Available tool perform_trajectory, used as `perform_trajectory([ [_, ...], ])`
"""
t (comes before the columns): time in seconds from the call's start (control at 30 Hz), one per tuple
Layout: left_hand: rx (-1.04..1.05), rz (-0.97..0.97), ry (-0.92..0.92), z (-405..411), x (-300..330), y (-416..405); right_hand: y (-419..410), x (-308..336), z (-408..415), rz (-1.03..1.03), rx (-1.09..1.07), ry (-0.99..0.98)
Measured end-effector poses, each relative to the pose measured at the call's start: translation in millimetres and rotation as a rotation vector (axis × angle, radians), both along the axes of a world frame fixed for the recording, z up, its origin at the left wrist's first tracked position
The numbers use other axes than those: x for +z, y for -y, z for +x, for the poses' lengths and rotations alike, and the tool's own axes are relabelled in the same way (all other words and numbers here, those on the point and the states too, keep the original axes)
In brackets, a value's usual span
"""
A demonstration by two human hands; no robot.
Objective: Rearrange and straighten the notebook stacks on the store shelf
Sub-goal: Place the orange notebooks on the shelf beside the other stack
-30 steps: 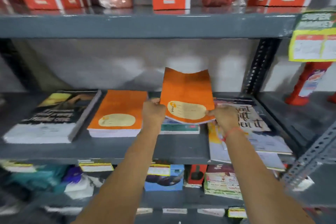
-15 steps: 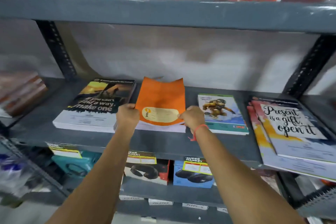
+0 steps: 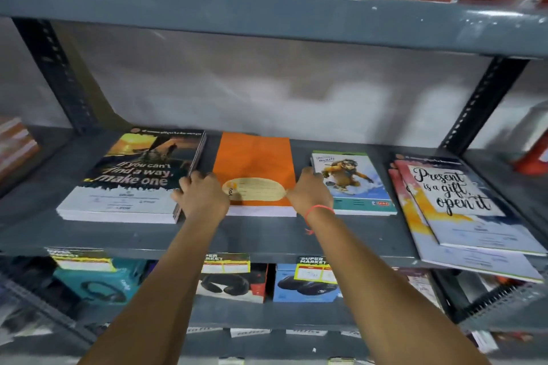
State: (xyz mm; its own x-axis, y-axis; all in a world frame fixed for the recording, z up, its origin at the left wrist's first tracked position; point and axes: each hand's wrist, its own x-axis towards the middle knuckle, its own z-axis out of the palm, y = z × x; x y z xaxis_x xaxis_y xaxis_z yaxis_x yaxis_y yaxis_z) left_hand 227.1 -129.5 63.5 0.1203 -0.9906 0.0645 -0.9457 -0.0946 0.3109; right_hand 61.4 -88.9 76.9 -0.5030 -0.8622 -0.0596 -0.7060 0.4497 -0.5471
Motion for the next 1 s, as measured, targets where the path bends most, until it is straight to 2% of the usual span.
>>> perform_trajectory([
  [0.1,-0.105,-0.188,-0.01,-29.7,7.3,-7.2,-10.5,4.3,-22.8,-0.141,-0.067,-0.013],
  [0.27,-0.42,-0.323,-0.093,-120.4,18.2,-37.0,-41.8,7.5,-99.7,-0.283,-0.291,-0.024],
  [0.33,-0.573,-0.299,-0.197,-157.6,17.4,-51.0,-57.7,4.5,-130.0,-0.286,-0.353,0.0],
  [0.47,-0.753,-0.057,-0.551,-237.1,12.5,-94.7,-98.0,-5.6,-194.8,-0.226,-0.499,0.019],
  [0.6,-0.728,0.21,-0.664,-304.3,-2.1,-126.6,-138.0,-22.1,-257.8,-0.055,-0.564,0.013],
  [0.73,-0.63,0.373,-0.56,-347.5,-13.0,-136.5,-165.2,-35.0,-305.6,0.122,-0.507,-0.036],
  [0.8,-0.577,0.435,-0.568,-356.3,-13.4,-138.3,-171.7,-39.7,-324.9,0.184,-0.526,-0.037],
  [0.93,-0.402,0.468,-0.625,-368.9,-21.1,-132.4,-179.5,-40.0,-351.3,0.169,-0.59,0.059],
  [1.0,-0.323,0.478,-0.717,-371.8,-23.6,-130.1,-179.4,-38.2,-361.2,0.129,-0.63,0.092],
])
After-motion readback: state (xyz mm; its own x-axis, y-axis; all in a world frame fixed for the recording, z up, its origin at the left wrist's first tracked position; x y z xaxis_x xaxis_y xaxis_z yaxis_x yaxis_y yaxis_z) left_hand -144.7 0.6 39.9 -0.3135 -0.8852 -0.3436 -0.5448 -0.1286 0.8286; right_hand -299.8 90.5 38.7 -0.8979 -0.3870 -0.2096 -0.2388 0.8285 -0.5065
